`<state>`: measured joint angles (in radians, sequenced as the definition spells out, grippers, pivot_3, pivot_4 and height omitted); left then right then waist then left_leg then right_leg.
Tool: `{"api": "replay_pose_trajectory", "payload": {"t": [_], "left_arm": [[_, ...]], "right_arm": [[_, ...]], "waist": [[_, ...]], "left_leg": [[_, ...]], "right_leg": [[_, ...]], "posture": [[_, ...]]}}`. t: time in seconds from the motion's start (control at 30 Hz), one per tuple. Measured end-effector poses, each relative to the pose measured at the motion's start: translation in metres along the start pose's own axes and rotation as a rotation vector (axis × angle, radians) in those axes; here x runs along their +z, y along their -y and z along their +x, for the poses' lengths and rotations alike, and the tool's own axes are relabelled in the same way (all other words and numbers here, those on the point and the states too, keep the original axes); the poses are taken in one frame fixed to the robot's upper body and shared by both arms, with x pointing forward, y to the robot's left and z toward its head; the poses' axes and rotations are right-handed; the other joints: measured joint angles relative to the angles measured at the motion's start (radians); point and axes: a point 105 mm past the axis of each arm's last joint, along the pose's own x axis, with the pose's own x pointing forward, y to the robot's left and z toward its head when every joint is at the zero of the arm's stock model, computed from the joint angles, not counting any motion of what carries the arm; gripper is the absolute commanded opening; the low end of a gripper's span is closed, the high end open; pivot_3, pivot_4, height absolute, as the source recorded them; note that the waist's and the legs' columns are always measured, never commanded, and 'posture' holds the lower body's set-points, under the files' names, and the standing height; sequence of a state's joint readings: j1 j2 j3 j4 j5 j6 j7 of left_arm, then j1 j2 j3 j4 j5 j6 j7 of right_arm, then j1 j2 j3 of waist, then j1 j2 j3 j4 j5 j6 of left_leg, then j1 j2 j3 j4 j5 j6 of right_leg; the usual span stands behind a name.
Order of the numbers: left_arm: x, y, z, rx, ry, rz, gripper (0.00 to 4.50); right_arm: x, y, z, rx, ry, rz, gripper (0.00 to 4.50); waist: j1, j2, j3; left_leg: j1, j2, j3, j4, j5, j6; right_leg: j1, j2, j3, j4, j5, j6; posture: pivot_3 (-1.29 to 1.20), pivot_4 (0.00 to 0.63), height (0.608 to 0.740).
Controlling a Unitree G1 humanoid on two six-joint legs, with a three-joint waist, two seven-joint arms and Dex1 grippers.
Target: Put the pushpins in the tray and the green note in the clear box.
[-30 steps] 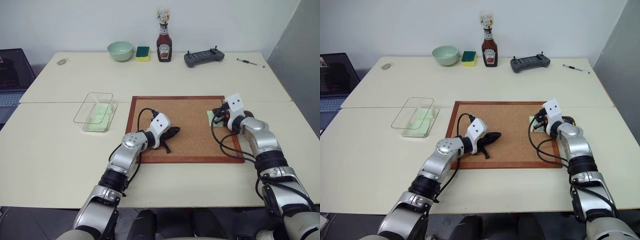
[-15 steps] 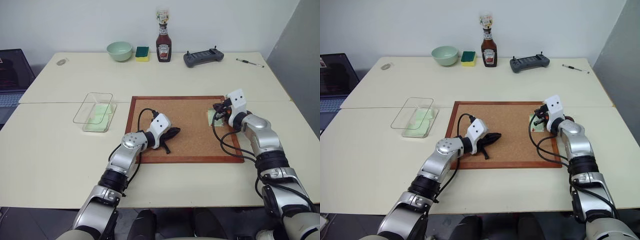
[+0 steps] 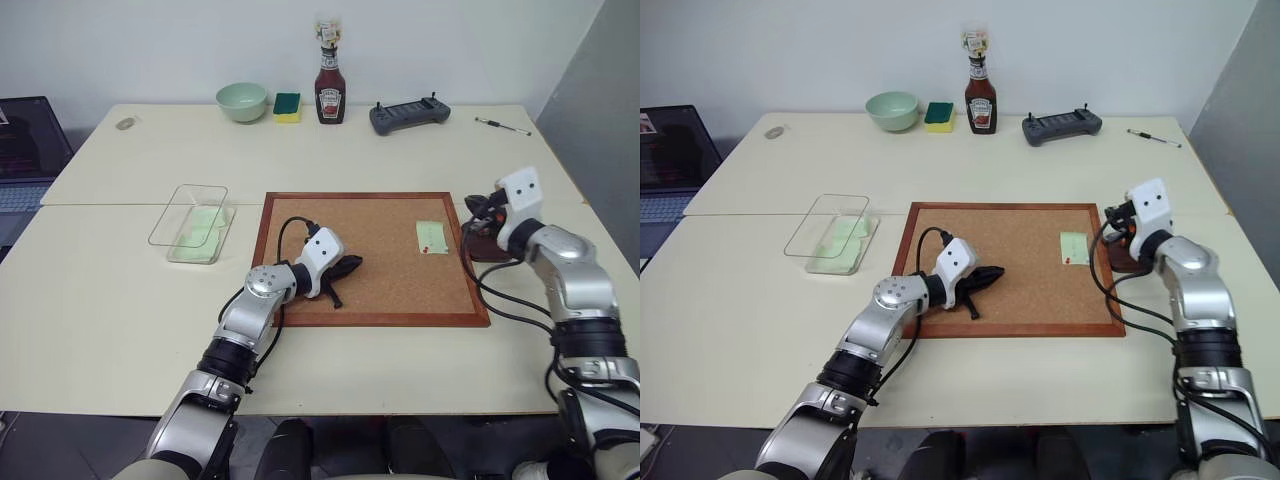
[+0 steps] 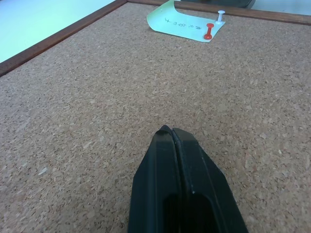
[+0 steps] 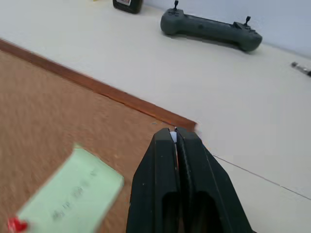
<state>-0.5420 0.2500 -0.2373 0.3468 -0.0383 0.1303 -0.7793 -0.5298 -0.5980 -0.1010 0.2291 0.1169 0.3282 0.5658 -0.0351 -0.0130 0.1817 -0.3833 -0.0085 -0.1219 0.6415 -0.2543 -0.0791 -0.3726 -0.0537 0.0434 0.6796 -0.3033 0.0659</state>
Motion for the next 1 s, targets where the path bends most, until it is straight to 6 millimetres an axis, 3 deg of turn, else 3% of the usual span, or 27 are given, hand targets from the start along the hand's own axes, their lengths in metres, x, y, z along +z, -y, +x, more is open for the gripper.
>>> {"api": "replay_pose_trajectory", "payload": {"t": [0.2,0.47,0.5,1.0], "left_arm": [[-0.001,-0.001,0.000,0.001,0.000,0.002,0.00],[0.000,0.000,0.002,-0.005,0.003,0.003,0.00],[0.000,0.000,0.002,-0.004,0.003,0.003,0.00],[0.000,0.000,0.002,-0.004,0.003,0.004,0.00]], "right_arm": [[-0.029,-0.005,-0.011,0.008,-0.120,-0.124,0.03],[-0.040,-0.006,-0.010,-0.020,-0.185,-0.153,0.03],[-0.042,-0.005,-0.009,-0.024,-0.190,-0.150,0.47],[-0.046,0.002,-0.010,-0.061,-0.217,-0.134,3.51]], "waist": [[0.001,0.000,0.000],[0.002,0.001,0.000],[0.002,0.001,0.000],[0.002,0.001,0.000]], "left_leg": [[0.000,0.000,0.001,0.000,0.000,0.000],[0.000,0.000,0.000,0.000,0.000,0.000],[0.000,0.000,0.000,0.000,0.000,0.000],[0.000,0.000,0.000,0.000,0.000,0.000]], "right_leg": [[0.000,0.000,0.001,0.000,0.000,0.000],[0.001,0.000,0.001,0.000,0.000,0.000],[0.001,0.000,0.001,0.000,0.000,0.000],[0.001,0.000,0.000,0.000,0.000,0.000]], "posture": [[0.00,0.150,0.740],[0.00,0.150,0.740],[0.00,0.150,0.740],[0.00,0.150,0.740]]}}
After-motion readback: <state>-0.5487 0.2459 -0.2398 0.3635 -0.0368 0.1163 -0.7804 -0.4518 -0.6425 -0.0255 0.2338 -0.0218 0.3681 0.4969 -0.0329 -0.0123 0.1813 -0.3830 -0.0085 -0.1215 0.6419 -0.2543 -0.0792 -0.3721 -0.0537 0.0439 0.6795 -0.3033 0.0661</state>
